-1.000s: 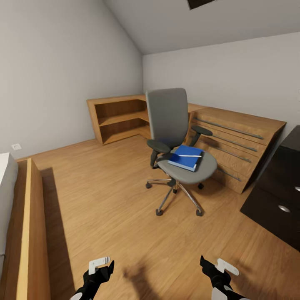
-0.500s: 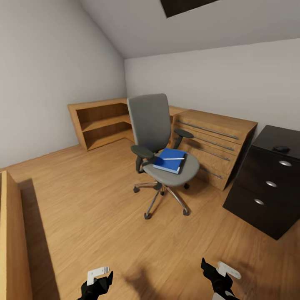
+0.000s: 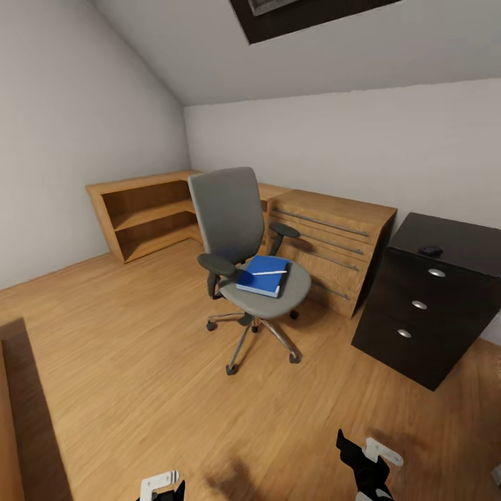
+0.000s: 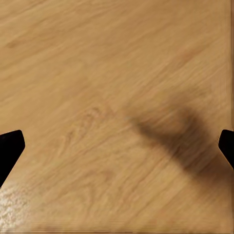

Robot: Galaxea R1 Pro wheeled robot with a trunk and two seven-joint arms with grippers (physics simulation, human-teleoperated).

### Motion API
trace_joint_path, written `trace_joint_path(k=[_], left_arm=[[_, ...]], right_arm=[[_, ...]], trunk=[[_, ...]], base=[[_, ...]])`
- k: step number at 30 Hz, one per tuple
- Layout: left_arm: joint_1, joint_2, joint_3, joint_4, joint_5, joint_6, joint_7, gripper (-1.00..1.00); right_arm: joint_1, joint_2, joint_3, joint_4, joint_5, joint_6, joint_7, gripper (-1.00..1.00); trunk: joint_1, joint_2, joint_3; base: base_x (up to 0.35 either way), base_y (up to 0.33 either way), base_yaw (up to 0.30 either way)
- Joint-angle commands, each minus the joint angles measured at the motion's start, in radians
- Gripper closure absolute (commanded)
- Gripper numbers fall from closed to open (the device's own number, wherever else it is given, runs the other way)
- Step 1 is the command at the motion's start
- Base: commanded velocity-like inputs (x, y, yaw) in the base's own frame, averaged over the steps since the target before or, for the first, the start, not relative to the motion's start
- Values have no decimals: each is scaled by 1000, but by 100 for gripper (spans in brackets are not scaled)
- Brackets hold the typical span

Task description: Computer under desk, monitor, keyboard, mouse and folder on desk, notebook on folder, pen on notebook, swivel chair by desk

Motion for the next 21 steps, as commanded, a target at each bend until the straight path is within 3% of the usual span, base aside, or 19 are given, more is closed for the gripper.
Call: trace_joint_path(k=[1, 7, 15, 21], left_arm=[[-1, 0, 6, 13, 5, -13, -7, -100], [0, -1, 7, 81, 6, -57, -7, -100], [-1, 2, 7, 114, 14, -118, -8, -100], [0, 3, 7, 119, 19, -175, -8, -100]], right_arm=[[0, 0, -2, 2, 4, -12, -2, -100], [14, 2, -2, 2, 30, -55, -2, -100], [29, 7, -2, 3, 133, -117, -5, -100], [34, 21, -3, 2, 157, -133, -8, -100]], trunk=[[-4, 7, 4], [-27, 49, 30], [-58, 105, 66], [-81, 147, 93]], base=[[0, 0, -172], [0, 0, -169], [0, 0, -151], [0, 0, -127]])
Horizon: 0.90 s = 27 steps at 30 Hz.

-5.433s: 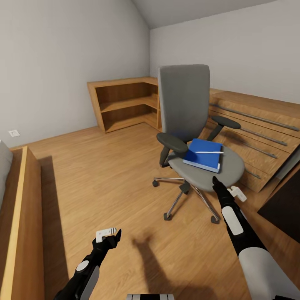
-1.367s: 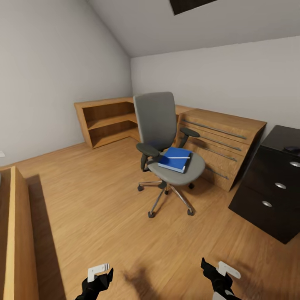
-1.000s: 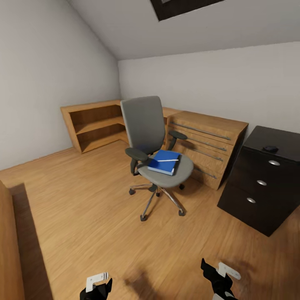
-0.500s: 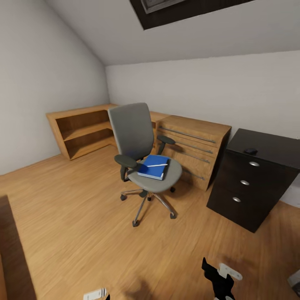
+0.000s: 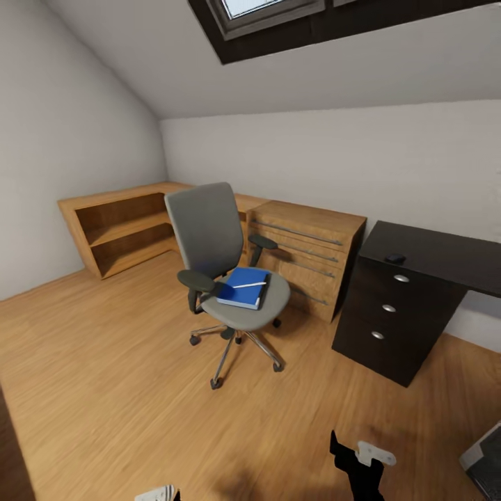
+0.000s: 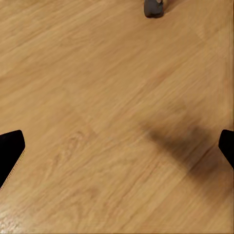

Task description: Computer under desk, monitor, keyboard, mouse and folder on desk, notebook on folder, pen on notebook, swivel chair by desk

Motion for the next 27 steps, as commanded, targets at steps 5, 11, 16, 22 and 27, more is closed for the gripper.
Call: trace_joint_path(k=[5, 11, 16, 22, 27], left_arm=[[0, -1, 6, 2, 5, -36, -7, -100], [4, -4, 5, 3, 5, -72, -8, -100], [32, -7, 5, 3, 4, -167, -9, -100], [58, -12, 5, 3, 3, -307, -11, -100], [71, -12, 5, 3, 3, -376, -11, -100]], right_arm=[[0, 6, -3, 2, 9, -7, -4, -100], [1, 8, -3, 2, 11, -9, -4, -100], [1, 8, -3, 2, 10, -8, -5, -100], [1, 8, -3, 2, 10, -8, -5, -100], [1, 9, -3, 2, 9, -8, -5, -100]], trunk=[[-19, 35, 22], [-42, 77, 49], [-62, 112, 72], [-85, 154, 100], [-104, 189, 122]], base=[[0, 0, -118], [0, 0, -116], [0, 0, -114], [0, 0, -114], [0, 0, -113]])
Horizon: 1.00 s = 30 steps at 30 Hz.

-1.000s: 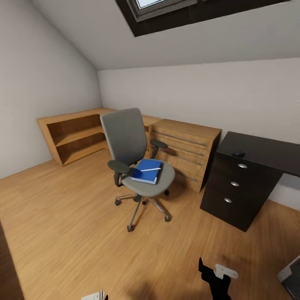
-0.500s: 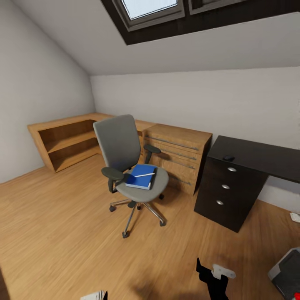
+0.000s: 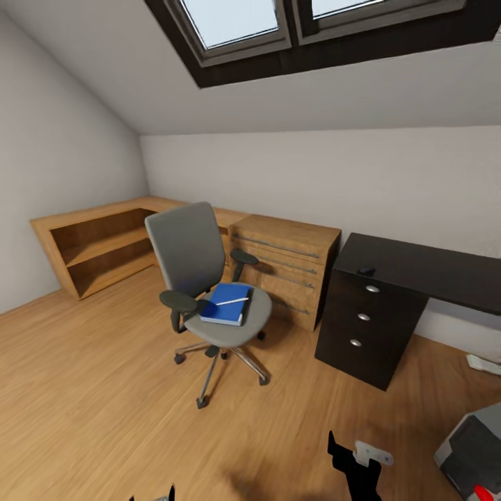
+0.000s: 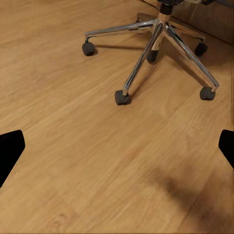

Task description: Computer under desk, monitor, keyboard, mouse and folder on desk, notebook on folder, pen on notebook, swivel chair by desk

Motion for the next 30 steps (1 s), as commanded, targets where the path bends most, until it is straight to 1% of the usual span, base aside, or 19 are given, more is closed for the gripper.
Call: trace_joint_path(k=[1, 8, 20, 30], left_arm=[[1, 0, 6, 1, 3, -10, -7, -100], [5, 0, 6, 1, 3, -29, -8, -100], [7, 3, 6, -1, 3, -30, -8, -100], [7, 4, 6, -1, 3, -29, -8, -100]], right_arm=[[-1, 0, -2, 2, 3, -4, -3, -100], [-1, 1, -2, 2, 3, -3, -2, -100], [-1, 2, -2, 3, 2, 2, 0, -100], [-1, 3, -2, 4, 3, 3, 3, -100]], trunk=[[-4, 7, 4], [-31, 56, 30], [-31, 56, 31], [-31, 56, 31]], base=[[0, 0, -109], [0, 0, -58], [0, 0, -23], [0, 0, -198]])
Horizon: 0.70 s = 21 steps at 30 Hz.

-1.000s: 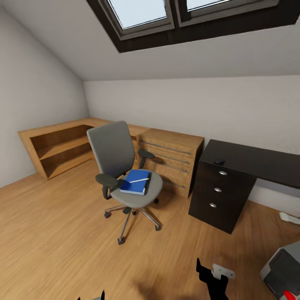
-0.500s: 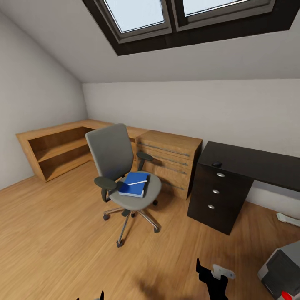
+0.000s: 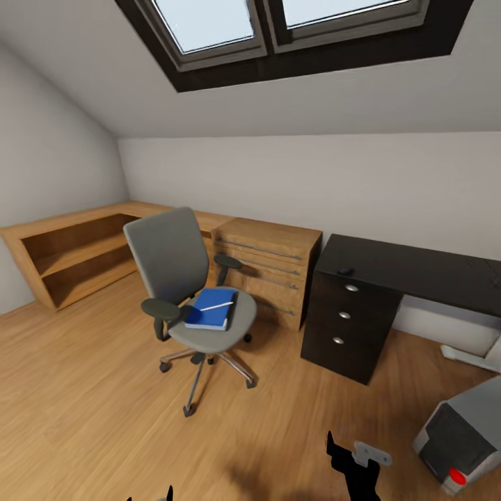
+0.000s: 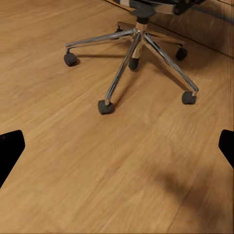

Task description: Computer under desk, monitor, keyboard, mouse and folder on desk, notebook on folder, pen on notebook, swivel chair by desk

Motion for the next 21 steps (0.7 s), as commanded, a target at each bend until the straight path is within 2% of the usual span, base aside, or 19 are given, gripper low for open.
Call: trace_joint_path(k=[1, 15, 21], left_arm=[[0, 0, 6, 0, 3, -2, -7, -100], [0, 2, 6, 0, 3, 1, -7, -100], [0, 4, 6, 0, 2, 2, -8, -100]], right_arm=[[-1, 0, -2, 2, 2, -4, -3, -100], [-1, 1, -2, 2, 2, -4, -2, -100], [-1, 1, -1, 2, 2, -3, -2, -100]], trunk=[[0, 0, -1], [0, 0, -1], [0, 0, -1]], base=[[0, 0, -245], [2, 1, -256], [147, 85, -260]])
